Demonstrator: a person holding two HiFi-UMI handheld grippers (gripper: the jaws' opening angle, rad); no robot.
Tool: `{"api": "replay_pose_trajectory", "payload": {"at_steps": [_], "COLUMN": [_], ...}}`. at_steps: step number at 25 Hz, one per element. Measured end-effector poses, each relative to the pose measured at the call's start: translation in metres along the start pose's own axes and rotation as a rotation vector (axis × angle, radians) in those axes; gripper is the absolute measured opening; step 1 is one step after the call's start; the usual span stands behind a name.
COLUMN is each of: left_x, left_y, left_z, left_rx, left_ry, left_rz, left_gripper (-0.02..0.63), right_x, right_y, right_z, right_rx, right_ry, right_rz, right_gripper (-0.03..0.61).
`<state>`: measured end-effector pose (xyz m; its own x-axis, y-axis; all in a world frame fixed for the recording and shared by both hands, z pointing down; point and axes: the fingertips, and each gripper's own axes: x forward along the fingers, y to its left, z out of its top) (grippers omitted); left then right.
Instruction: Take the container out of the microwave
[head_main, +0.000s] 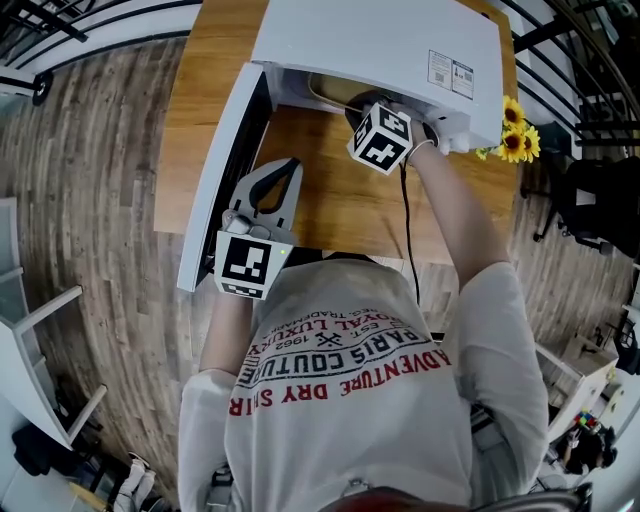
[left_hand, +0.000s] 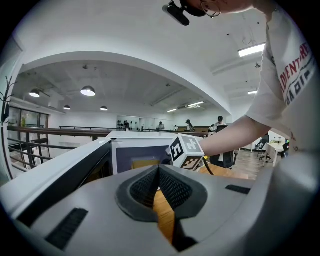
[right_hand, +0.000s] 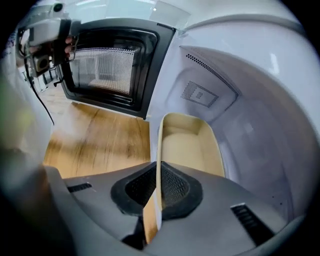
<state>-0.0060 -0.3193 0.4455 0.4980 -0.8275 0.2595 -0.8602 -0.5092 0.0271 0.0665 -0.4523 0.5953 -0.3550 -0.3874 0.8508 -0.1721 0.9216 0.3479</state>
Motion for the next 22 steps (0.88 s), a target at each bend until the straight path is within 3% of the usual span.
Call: {"api": "replay_pose_trajectory", "payload": {"at_steps": [9,18,22], "left_x": [-0.012,-0.042,-0.058], "left_y": [-0.011,-0.037,-0.043], "left_z": [0.011,0.022,0.029], "left_rx": [0.025,0.036,0.055], "left_ry": [0.003,-0.019,-0.040], "left_rz": [-0.012,-0.034,-0.033], "left_gripper": [0.014,0.014,0.014], "right_x": [-0.049,-0.120,-0.168], "right_y": [0.056,0.088,0.094], "right_z": [0.002,0.010,0.020], "right_rx": [0.181,0.431,0.515], "right_ry": [-0.151,-0.348,-0.460], "right_rz": [0.015,-0.068,-0.164], "right_gripper": [0.035,0.035,0.035]}}
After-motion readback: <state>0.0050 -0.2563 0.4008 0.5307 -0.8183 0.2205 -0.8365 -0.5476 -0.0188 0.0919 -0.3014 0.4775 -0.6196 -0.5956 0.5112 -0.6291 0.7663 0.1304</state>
